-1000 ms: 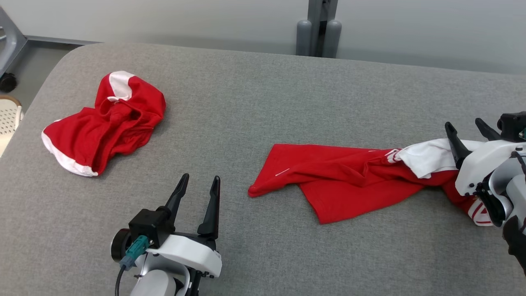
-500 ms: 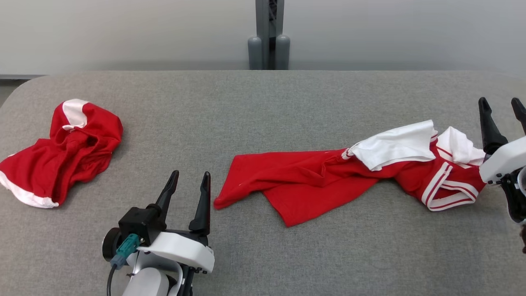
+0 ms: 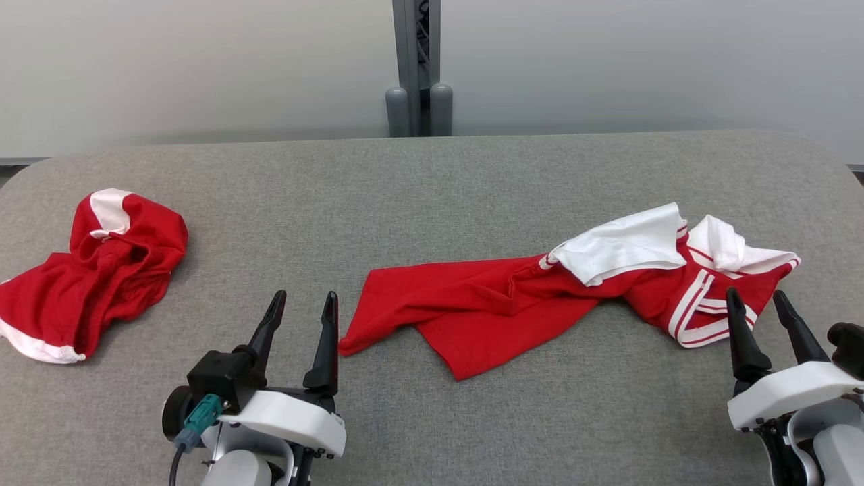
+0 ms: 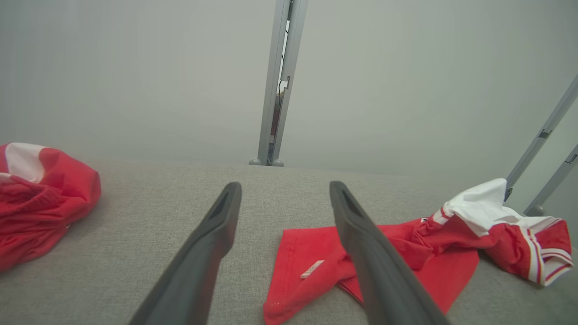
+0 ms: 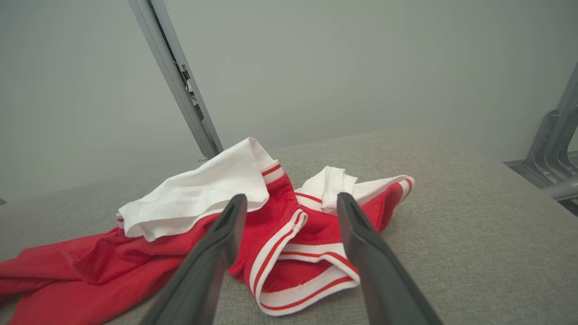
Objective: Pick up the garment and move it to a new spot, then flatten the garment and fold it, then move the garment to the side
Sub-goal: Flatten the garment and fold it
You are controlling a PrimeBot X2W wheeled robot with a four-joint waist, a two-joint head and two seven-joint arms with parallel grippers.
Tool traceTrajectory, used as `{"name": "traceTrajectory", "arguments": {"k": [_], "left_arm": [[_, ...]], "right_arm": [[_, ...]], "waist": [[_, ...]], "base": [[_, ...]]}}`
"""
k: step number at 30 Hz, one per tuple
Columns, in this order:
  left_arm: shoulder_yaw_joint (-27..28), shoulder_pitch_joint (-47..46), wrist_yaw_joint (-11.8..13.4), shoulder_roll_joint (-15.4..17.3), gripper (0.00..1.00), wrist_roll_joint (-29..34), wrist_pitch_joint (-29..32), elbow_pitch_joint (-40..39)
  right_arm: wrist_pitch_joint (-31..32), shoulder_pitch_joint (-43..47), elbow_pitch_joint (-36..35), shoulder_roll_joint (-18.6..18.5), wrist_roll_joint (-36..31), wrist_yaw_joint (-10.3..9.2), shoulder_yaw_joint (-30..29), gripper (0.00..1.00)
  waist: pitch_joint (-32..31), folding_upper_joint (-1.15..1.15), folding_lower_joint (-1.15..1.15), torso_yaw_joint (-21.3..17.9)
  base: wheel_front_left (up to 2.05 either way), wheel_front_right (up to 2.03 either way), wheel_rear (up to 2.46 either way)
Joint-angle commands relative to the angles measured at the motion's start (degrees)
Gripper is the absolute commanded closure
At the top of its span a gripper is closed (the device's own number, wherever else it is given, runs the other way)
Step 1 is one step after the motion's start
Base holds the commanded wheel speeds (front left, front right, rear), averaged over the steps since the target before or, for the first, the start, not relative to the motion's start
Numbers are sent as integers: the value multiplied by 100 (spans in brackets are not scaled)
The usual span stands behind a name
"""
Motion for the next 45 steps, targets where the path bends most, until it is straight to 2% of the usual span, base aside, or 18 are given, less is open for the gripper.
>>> {"name": "traceTrajectory", "arguments": {"k": [1,6,10,19,24,33,42,44,45], "left_arm": [[29,72,-26,21,0,48,-19,-6],[26,61,-47,21,0,43,-19,14],[-11,63,-61,21,0,48,-19,18],[-70,-30,-54,21,0,98,-19,26],[-117,-82,-39,21,0,102,-19,19],[-148,-145,-22,20,0,101,-19,14],[-135,-183,-12,21,0,122,-19,19],[-149,-181,-16,22,0,123,-19,21],[-149,-181,-16,22,0,123,-19,21]], "right_arm": [[-6,67,-48,-5,-40,1,-28,0],[-7,12,-89,71,58,1,13,0],[-7,-134,3,86,378,1,162,0],[300,-706,682,56,1897,2,349,0],[503,-1016,1072,-82,2588,2,453,0],[468,-1236,1331,-155,3333,2,681,0],[376,-1378,1456,-264,3743,2,965,0],[352,-1398,1507,-279,3813,2,1028,56],[352,-1398,1507,-279,3813,2,1028,56]], "waist": [[3,0,0,8],[-3,0,0,52],[5,0,0,144],[180,0,0,437],[333,0,0,617],[445,0,0,742],[479,0,0,732],[484,0,0,728],[484,0,0,728]], "base": [[0,0,0],[0,0,0],[0,0,0],[0,0,0],[0,0,0],[0,0,0],[0,0,0],[0,0,0],[0,0,0]]}}
